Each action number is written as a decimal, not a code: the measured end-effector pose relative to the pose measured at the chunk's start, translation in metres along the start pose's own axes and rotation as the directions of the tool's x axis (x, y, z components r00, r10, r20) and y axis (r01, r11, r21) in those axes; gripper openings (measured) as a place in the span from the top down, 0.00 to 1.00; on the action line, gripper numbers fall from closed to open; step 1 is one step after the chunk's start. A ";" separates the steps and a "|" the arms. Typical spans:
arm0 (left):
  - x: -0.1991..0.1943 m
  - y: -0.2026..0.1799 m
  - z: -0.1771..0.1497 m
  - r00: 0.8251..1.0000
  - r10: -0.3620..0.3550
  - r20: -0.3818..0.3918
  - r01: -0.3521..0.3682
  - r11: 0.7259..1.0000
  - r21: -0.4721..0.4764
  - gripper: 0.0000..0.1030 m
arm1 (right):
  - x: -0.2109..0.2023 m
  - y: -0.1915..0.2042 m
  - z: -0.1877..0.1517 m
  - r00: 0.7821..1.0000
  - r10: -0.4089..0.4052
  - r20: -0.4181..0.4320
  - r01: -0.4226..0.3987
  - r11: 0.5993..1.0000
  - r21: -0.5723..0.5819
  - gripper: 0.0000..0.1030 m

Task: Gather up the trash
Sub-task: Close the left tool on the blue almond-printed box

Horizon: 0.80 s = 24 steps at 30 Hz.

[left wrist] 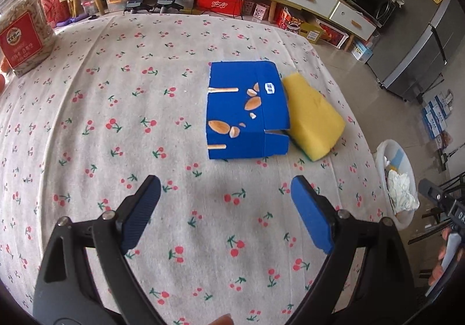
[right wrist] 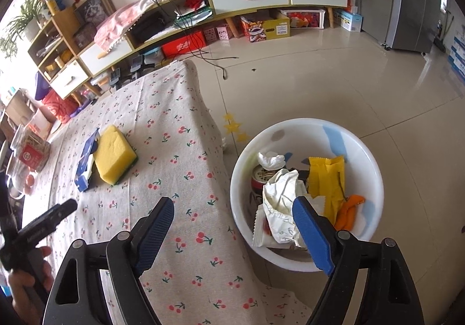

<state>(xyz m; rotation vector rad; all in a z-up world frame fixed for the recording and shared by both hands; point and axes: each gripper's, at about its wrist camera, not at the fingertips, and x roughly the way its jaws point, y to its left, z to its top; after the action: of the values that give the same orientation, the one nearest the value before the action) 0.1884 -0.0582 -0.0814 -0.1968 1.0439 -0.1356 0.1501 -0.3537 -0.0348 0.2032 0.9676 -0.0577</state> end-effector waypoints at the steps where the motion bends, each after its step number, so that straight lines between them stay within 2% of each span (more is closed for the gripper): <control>1: 0.003 0.000 0.004 1.000 -0.004 0.002 0.004 1.000 -0.008 0.12 | 0.001 0.001 0.001 1.000 0.000 -0.002 0.000 1.000 -0.003 0.17; 4: 0.011 -0.005 0.015 1.000 -0.016 0.018 0.016 1.000 -0.008 0.12 | 0.005 0.004 0.003 1.000 -0.001 -0.007 0.001 1.000 -0.011 0.17; 10: 0.033 -0.009 0.033 1.000 0.011 0.015 -0.012 0.999 0.036 0.12 | 0.011 0.013 0.009 1.000 0.002 -0.013 -0.002 0.999 -0.033 0.17; 12: 0.036 -0.006 0.035 1.000 -0.006 0.013 0.005 0.999 0.044 0.24 | 0.013 0.016 0.012 1.000 -0.003 -0.012 0.003 0.999 -0.043 0.17; 14: 0.036 -0.005 0.035 1.000 -0.014 0.013 0.013 0.998 0.058 0.30 | 0.014 0.021 0.015 1.000 -0.006 -0.009 0.006 0.999 -0.050 0.17; 19: 0.028 -0.001 0.033 0.999 -0.037 0.012 0.036 0.995 0.092 0.36 | 0.023 0.041 0.025 1.000 0.003 -0.017 -0.005 0.997 -0.076 0.17; 24: 0.012 0.010 0.031 1.000 -0.001 0.031 -0.003 0.994 0.109 0.38 | 0.036 0.072 0.030 0.999 0.008 -0.036 -0.013 0.989 -0.144 0.17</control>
<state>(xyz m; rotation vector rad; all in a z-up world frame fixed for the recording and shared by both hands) 0.2214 -0.0476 -0.0787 -0.0985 1.0025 -0.1877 0.2051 -0.2875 -0.0376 0.0765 1.0021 0.0259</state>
